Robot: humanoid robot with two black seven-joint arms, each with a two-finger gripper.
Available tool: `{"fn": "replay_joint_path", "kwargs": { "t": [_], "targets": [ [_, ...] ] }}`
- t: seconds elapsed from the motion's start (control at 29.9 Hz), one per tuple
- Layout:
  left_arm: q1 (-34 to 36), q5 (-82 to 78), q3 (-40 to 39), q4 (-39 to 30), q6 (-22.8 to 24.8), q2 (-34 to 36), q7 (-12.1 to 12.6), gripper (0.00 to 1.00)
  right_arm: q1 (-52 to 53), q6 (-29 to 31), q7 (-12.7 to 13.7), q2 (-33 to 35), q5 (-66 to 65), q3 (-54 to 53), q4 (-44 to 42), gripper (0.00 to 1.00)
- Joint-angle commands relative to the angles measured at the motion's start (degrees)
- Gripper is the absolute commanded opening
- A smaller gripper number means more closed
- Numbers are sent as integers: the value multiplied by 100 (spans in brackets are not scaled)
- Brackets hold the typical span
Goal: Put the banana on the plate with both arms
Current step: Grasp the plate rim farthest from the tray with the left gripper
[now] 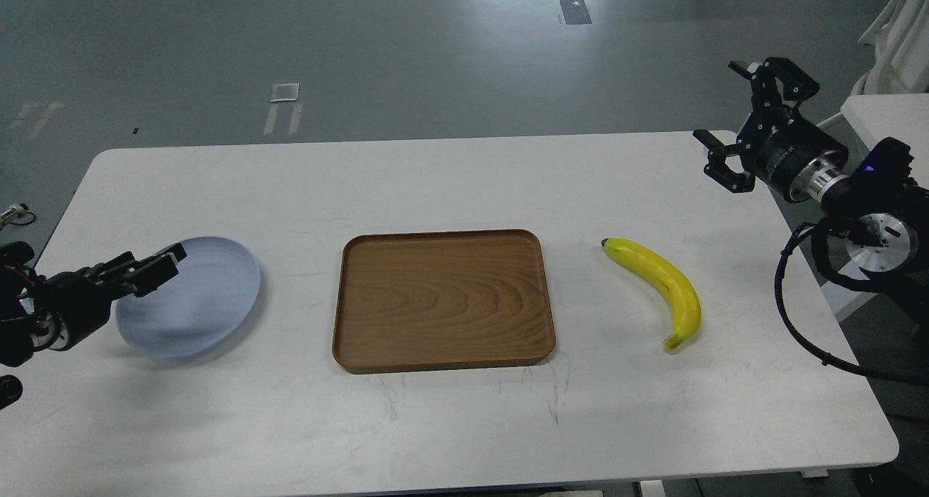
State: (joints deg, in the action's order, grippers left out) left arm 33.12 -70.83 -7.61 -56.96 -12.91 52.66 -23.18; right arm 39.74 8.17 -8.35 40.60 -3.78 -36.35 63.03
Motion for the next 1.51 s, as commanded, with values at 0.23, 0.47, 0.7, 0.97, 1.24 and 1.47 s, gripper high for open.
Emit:
{"fn": "replay_joint_path", "kwargs": {
  "t": [0.23,0.47,0.7,0.97,1.24,1.47],
  "targets": [
    [-25,-142,312,782,-142,-62,-11,94,-1,9,0,-61,0,5,-10,100],
    [-16,-142,436,818,-194,-71,-20,96,-1,9,0,-61,0,5,-10,100],
    [-139,-133,436,836,-194,-124,-20,96,-10,9,0,-25,0,5,8,100],
    [-192,-133,436,1223,-194,-309,-29,96,-28,0,0,-8,0,5,34,100],
    [-192,-63,436,1284,-159,-449,-29,96,-28,0,-9,10,0,-4,34,100],
    [-200,-36,436,1522,-115,-599,-29,86,-37,0,-9,98,0,-4,25,100]
  ]
}}
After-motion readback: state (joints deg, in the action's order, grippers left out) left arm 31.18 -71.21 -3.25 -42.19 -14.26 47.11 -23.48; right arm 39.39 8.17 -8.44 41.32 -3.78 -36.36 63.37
